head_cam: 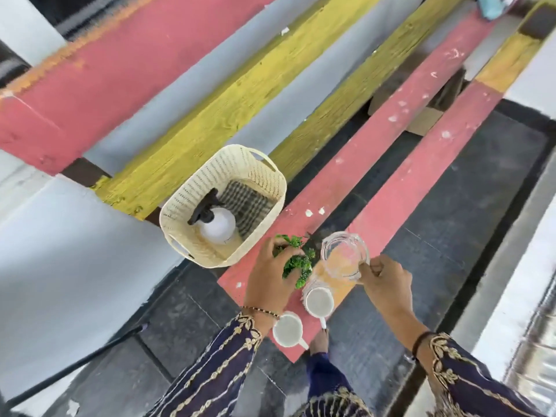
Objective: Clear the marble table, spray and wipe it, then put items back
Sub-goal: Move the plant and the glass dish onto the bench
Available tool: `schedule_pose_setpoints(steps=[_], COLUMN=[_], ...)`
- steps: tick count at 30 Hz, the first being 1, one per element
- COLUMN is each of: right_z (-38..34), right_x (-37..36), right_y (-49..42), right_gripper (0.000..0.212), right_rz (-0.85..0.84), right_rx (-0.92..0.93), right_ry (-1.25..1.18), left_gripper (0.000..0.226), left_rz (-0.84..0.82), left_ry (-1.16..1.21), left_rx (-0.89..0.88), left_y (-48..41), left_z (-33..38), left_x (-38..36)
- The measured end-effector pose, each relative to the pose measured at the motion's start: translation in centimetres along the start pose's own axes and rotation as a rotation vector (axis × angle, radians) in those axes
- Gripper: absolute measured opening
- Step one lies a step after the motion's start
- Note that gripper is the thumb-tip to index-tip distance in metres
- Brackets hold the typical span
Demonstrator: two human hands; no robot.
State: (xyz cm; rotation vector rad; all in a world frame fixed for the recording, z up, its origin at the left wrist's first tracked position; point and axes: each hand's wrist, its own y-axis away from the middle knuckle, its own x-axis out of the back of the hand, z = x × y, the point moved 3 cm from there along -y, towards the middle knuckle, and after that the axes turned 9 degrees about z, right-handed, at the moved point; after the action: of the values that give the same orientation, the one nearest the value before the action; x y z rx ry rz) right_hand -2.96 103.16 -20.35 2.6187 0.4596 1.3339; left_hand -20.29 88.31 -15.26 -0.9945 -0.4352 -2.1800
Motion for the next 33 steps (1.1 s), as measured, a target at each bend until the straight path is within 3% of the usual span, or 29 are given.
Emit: schedule_pose_setpoints(steps=[3,9,19,25,33], right_z=[2.3,5.2,6.3,4.4,0.0], right_x=[-1.2,-3.6,-3.9,-2.8,-3.3], right_y=[-3.9,-9.6,-11.7,-11.9,-13.1], right_gripper=[0.045,0.032,0.026,0.038,0.024], right_rz=[0.039,0.078,0.086,0.095,0.072], right_rx=[-0.064,-0.245,-0.220,-0.103,0.137], right_ry=[0.060,0.067,0.036,0.108,0.050], left_gripper=[0.028,0.030,0.031,0.029,0.028], left_rz=[-0.036,-0.032,-0.009,0.030,0.069], left_ry=[0.009,-0.013,-0.025,-0.019,-0.024], left_rx=[-0.022,-0.064,-0.049,-0.053,-0.044], left_y=[-3.0,-6.9,-9.4,-12.2,-16.1], left_z=[-0.2,-1.1,-1.1,-0.1,0.7], left_x=[-3.3,-7.3,-9.8,-10.6,-12.2])
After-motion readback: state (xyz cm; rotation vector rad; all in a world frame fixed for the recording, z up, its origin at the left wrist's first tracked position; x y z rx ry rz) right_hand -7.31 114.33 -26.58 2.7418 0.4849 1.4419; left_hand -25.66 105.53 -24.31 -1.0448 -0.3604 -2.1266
